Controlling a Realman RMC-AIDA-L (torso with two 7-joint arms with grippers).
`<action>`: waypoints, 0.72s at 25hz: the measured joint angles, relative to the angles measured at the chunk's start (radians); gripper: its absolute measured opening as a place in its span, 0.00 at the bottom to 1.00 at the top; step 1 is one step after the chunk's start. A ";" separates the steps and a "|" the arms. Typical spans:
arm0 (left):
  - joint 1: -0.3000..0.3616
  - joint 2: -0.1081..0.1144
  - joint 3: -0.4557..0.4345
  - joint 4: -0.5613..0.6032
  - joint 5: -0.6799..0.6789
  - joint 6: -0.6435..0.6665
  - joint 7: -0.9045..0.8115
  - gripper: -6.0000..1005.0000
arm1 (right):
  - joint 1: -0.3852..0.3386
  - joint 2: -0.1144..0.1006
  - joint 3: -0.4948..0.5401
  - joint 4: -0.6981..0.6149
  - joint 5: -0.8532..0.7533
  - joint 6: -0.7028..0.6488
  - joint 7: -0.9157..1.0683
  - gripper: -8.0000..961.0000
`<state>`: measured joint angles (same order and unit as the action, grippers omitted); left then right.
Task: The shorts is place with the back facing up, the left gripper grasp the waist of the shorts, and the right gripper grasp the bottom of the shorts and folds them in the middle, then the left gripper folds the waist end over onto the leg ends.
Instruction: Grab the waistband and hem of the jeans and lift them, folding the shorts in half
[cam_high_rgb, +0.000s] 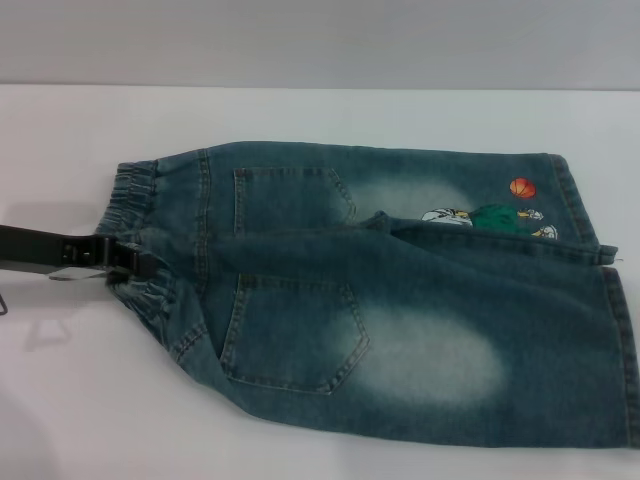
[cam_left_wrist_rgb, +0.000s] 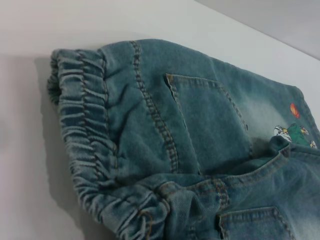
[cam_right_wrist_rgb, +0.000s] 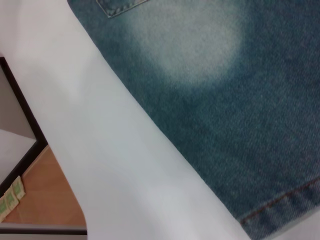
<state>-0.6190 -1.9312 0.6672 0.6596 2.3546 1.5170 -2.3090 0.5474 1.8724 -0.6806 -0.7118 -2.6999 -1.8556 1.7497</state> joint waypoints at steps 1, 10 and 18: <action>0.000 0.000 0.000 0.000 0.000 0.000 0.000 0.09 | 0.002 0.000 -0.001 0.000 -0.001 0.000 0.001 0.56; -0.002 -0.004 0.000 0.000 0.000 -0.006 -0.001 0.09 | 0.006 0.000 -0.010 0.001 -0.005 0.004 0.002 0.56; -0.006 -0.006 0.000 0.000 0.000 -0.010 -0.001 0.09 | 0.015 0.003 -0.010 0.005 -0.006 0.011 0.002 0.56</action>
<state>-0.6249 -1.9371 0.6673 0.6596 2.3546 1.5073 -2.3102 0.5619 1.8755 -0.6904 -0.7065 -2.7059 -1.8448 1.7518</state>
